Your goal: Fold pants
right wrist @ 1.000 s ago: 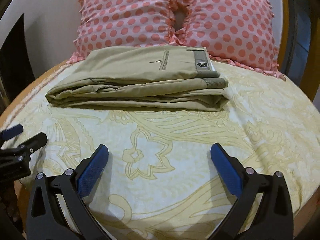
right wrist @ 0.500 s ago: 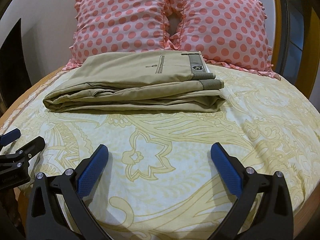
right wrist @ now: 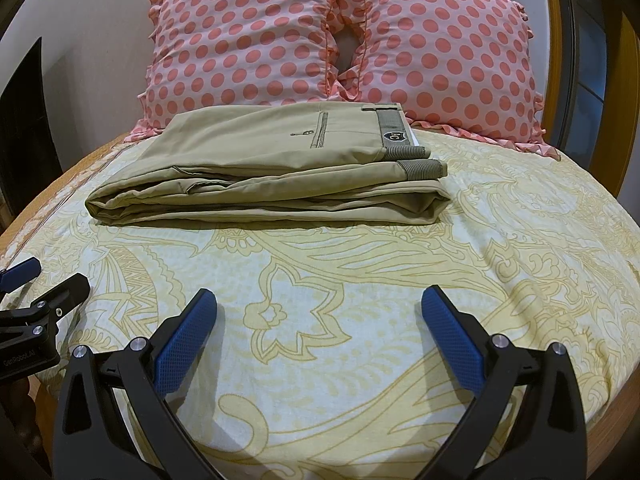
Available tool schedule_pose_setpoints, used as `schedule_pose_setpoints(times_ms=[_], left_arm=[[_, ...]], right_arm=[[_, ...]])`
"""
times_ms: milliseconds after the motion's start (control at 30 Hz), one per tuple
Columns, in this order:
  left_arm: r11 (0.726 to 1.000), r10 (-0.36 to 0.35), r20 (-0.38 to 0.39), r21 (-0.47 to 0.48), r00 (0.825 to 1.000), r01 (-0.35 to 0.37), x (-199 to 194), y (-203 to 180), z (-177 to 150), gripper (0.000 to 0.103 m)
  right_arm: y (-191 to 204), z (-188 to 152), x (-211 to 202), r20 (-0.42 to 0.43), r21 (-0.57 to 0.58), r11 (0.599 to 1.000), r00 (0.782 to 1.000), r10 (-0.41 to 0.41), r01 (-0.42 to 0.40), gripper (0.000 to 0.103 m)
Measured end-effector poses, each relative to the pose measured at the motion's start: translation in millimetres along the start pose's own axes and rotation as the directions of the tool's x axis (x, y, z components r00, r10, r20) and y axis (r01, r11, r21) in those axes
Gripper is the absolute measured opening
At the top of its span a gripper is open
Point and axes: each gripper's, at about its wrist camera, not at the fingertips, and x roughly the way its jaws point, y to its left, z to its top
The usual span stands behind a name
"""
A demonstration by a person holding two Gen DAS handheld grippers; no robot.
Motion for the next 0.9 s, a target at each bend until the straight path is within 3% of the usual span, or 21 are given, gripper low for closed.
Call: schedule_pose_setpoints(times_ms=[900], left_arm=[[1.000, -0.001, 0.002, 0.001, 1.000, 0.001, -1.2, -1.8, 0.0, 0.101]], right_arm=[[-0.6, -0.1, 0.3, 0.005, 0.000, 1.000, 1.000, -0.001, 0.001, 0.102]])
